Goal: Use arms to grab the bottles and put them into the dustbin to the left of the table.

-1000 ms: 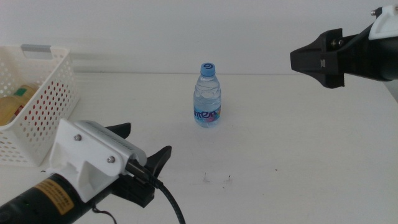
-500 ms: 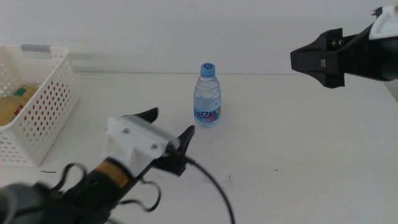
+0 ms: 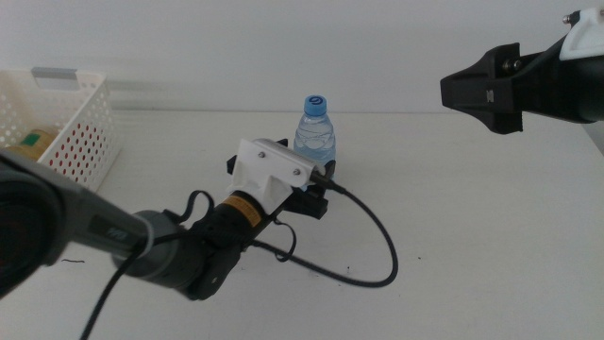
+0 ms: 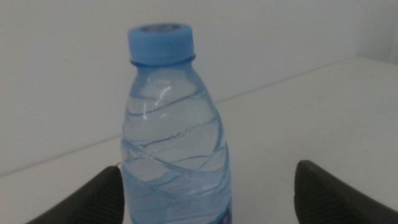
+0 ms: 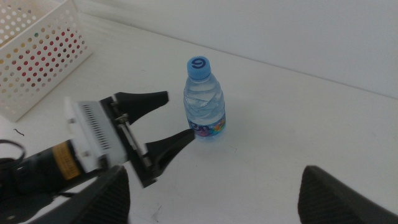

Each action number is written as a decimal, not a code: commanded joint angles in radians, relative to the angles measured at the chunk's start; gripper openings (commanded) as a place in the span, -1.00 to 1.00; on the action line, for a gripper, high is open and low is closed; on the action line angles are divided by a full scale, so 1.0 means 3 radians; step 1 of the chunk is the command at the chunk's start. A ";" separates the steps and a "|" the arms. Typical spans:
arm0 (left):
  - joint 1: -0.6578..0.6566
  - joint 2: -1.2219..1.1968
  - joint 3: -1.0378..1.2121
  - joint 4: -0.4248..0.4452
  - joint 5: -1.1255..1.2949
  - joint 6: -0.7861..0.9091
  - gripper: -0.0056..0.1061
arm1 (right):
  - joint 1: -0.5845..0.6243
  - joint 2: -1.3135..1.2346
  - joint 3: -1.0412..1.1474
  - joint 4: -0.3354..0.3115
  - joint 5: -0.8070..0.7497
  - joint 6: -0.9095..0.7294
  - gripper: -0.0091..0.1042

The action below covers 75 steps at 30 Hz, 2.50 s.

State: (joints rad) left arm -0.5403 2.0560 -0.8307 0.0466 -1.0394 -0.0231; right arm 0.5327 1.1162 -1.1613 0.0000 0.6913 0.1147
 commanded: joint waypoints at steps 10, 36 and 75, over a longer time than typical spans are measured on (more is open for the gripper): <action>0.0012 0.0459 -0.0707 -0.0077 0.0331 -0.0010 0.78 | 0.0012 -0.0013 -0.0020 -0.0055 -0.0034 -0.0024 0.78; 0.0069 0.0743 -0.1504 0.0139 0.1035 -0.0383 -0.65 | 0.0012 -0.0013 -0.0020 -0.0055 -0.0034 -0.0024 0.78; 0.2911 -0.0418 -0.3095 -0.0592 0.6646 0.1560 0.06 | 0.0012 -0.0013 -0.0020 -0.0055 -0.0034 -0.0037 0.78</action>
State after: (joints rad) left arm 0.3288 1.9477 -1.7435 -0.1258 0.9965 0.4438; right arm 0.5327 1.1162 -1.1613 0.0000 0.6913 0.1127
